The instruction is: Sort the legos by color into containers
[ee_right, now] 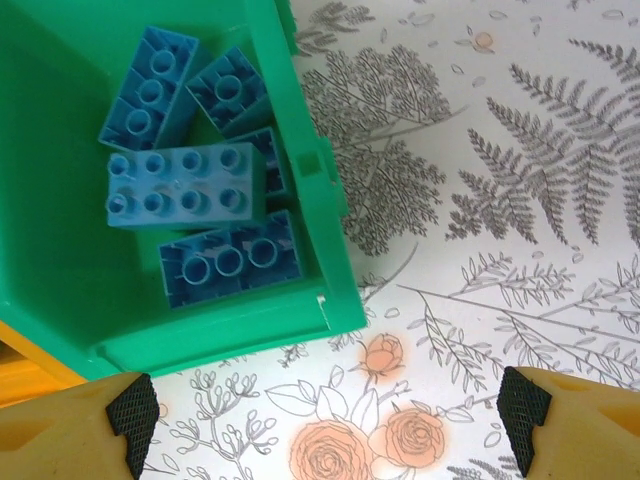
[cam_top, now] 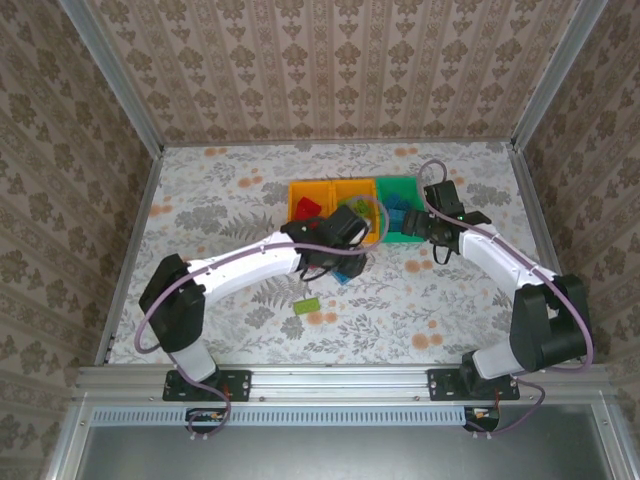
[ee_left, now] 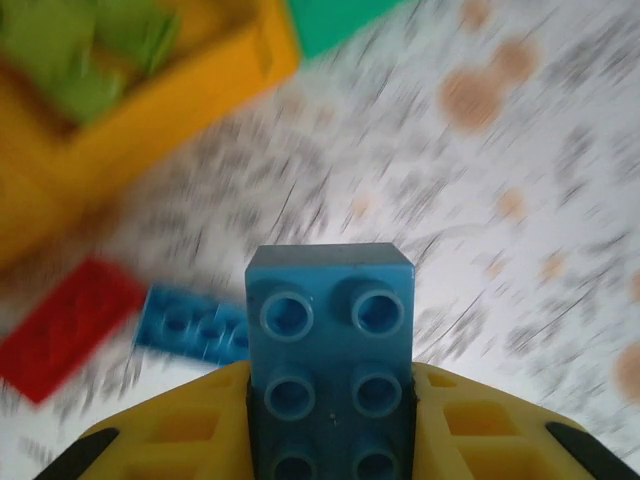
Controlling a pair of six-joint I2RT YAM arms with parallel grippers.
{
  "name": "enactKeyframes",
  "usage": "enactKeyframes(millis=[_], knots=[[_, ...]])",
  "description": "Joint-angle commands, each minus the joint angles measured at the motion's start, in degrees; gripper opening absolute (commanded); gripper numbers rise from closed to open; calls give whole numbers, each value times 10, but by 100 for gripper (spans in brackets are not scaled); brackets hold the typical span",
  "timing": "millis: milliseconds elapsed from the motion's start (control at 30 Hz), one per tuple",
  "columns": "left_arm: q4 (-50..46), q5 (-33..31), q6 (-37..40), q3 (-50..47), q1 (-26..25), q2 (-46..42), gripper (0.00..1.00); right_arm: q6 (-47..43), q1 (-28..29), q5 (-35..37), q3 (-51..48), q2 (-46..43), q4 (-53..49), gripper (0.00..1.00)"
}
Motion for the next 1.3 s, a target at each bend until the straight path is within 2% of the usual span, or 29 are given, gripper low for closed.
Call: enactKeyframes(millis=[0, 200, 367, 500, 633, 800, 900, 1033, 1100, 1233, 1267], knots=[[3, 47, 62, 83, 19, 56, 33, 18, -6, 15, -24, -25, 12, 92], [24, 158, 86, 245, 62, 179, 34, 26, -11, 13, -60, -52, 23, 92], [38, 218, 84, 352, 90, 266, 35, 28, -11, 11, -76, -59, 31, 92], [55, 253, 83, 419, 105, 323, 36, 29, -11, 9, -85, -64, 37, 92], [60, 261, 65, 477, 118, 374, 37, 32, -11, 8, -88, -66, 36, 92], [95, 274, 31, 491, 132, 406, 44, 33, -11, 6, -91, -72, 37, 92], [109, 280, 23, 491, 136, 411, 53, 32, -11, 5, -90, -73, 35, 92], [109, 285, 22, 490, 137, 409, 73, 32, -11, -4, -92, -73, 39, 92], [100, 284, 25, 487, 137, 403, 79, 31, -10, -11, -92, -73, 41, 91], [104, 246, 36, 410, 135, 340, 100, 23, -5, -34, -95, -72, 54, 90], [112, 231, 40, 378, 133, 319, 100, 21, 0, -35, -96, -72, 57, 89]])
